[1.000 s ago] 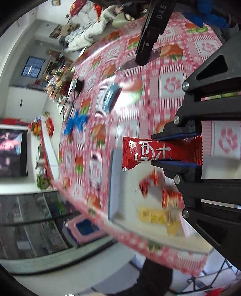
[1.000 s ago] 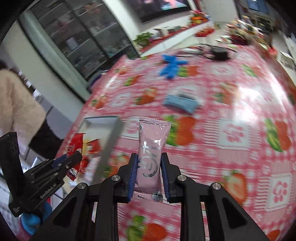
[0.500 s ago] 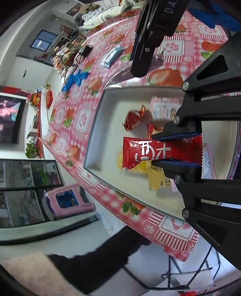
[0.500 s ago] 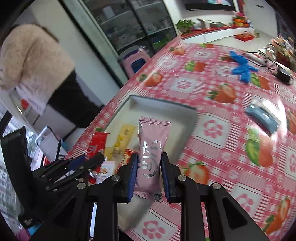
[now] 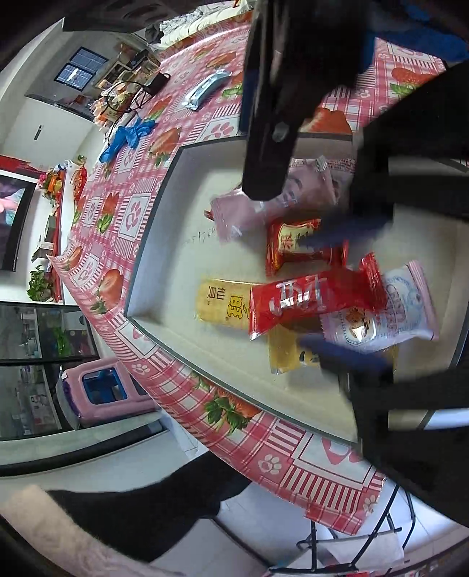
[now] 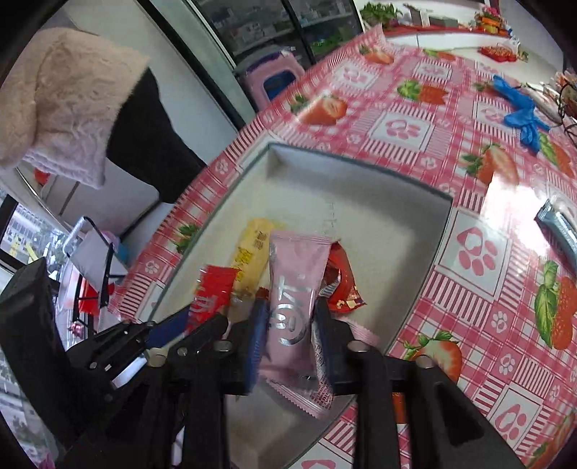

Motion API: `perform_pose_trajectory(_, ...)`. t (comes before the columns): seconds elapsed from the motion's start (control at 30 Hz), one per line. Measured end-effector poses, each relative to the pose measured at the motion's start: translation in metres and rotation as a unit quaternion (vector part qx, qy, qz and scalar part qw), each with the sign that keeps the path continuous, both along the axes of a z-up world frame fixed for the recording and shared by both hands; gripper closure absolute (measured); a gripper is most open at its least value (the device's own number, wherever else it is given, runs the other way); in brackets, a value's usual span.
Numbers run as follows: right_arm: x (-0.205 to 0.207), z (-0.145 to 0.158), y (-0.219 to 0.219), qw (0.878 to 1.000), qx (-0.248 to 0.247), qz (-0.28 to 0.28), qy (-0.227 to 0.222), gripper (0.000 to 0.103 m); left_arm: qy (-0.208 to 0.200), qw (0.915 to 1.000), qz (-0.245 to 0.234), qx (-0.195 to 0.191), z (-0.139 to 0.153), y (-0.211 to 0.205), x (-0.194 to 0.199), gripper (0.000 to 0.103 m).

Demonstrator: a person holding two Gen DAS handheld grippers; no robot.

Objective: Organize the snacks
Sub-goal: 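Open right tool over the tray while left tool releases red candy there, then move left tool to blue bar while right tool grasps clear dark-stick pack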

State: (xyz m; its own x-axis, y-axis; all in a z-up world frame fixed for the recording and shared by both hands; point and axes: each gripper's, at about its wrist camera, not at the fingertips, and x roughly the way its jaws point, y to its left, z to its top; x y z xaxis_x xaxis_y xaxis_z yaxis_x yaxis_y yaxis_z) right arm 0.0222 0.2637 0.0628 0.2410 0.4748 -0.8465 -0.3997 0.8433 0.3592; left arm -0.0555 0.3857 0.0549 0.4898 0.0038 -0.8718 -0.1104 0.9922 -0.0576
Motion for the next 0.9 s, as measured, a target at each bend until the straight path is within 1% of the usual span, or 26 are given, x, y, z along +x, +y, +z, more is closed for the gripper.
perform_pose_trajectory(0.03, 0.000, 0.003, -0.004, 1.000, -0.002, -0.006, -0.008, 0.000, -0.005, 1.0000, -0.002, 0.005, 0.004, -0.002, -0.001, 0.031)
perform_pose_trajectory(0.13, 0.007, 0.012, -0.025, 1.000, -0.006, -0.022, -0.020, 0.000, -0.006, 0.9998, -0.016, 0.011, 0.019, -0.009, 0.002, 0.030)
perform_pose_trajectory(0.2, 0.016, 0.022, -0.051, 0.999, -0.009, -0.044, -0.029, 0.000, -0.013, 0.9995, -0.027, -0.001, 0.036, -0.014, 0.004, 0.030)
perform_pose_trajectory(0.27, 0.025, 0.031, -0.076, 0.997, -0.013, -0.068, -0.041, 0.000, -0.025, 0.9988, -0.038, -0.016, 0.056, -0.021, 0.006, 0.026)
perform_pose_trajectory(0.3, 0.033, 0.037, -0.099, 0.995, -0.015, -0.091, -0.050, 0.000, -0.032, 0.9981, -0.045, -0.028, 0.069, -0.025, 0.007, 0.025)
perform_pose_trajectory(0.37, 0.044, 0.041, -0.129, 0.990, -0.023, -0.126, -0.056, 0.000, -0.045, 0.9955, -0.061, -0.056, 0.089, -0.035, 0.008, 0.023)
perform_pose_trajectory(0.43, 0.063, 0.036, -0.169, 0.983, -0.038, -0.173, -0.056, 0.000, -0.057, 0.9920, -0.079, -0.080, 0.104, -0.049, 0.009, 0.021)
perform_pose_trajectory(0.47, 0.071, 0.030, -0.185, 0.978, -0.047, -0.194, -0.054, 0.000, -0.059, 0.9914, -0.083, -0.082, 0.106, -0.054, 0.011, 0.021)
perform_pose_trajectory(0.5, 0.078, 0.025, -0.195, 0.975, -0.052, -0.208, -0.051, 0.000, -0.060, 0.9909, -0.090, -0.079, 0.106, -0.064, 0.011, 0.021)
perform_pose_trajectory(0.57, 0.099, 0.003, -0.226, 0.967, -0.055, -0.249, -0.027, 0.000, -0.055, 0.9909, -0.099, -0.074, 0.101, -0.076, 0.013, 0.021)
perform_pose_trajectory(0.6, 0.106, -0.007, -0.235, 0.964, -0.056, -0.261, -0.017, 0.000, -0.048, 0.9910, -0.103, -0.071, 0.094, -0.082, 0.013, 0.021)
perform_pose_trajectory(0.67, 0.117, -0.021, -0.242, 0.961, -0.064, -0.268, -0.014, 0.000, -0.031, 0.9916, -0.106, -0.067, 0.078, -0.089, 0.012, 0.021)
perform_pose_trajectory(0.73, 0.129, -0.031, -0.237, 0.967, -0.085, -0.240, -0.032, 0.000, -0.003, 0.9921, -0.109, -0.062, 0.056, -0.094, 0.012, 0.021)
perform_pose_trajectory(0.77, 0.134, -0.034, -0.228, 0.970, -0.112, -0.210, -0.049, 0.000, 0.011, 0.9922, -0.109, -0.059, 0.046, -0.095, 0.011, 0.021)
perform_pose_trajectory(0.8, 0.136, -0.037, -0.222, 0.971, -0.130, -0.193, -0.060, 0.000, 0.024, 0.9922, -0.109, -0.055, 0.035, -0.096, 0.010, 0.021)
perform_pose_trajectory(0.83, 0.138, -0.040, -0.214, 0.971, -0.157, -0.162, -0.077, 0.000, 0.036, 0.9920, -0.110, -0.050, 0.025, -0.096, 0.009, 0.021)
perform_pose_trajectory(0.9, 0.140, -0.046, -0.203, 0.968, -0.198, -0.116, -0.106, 0.000, 0.051, 0.9919, -0.107, -0.044, 0.013, -0.097, 0.007, 0.021)
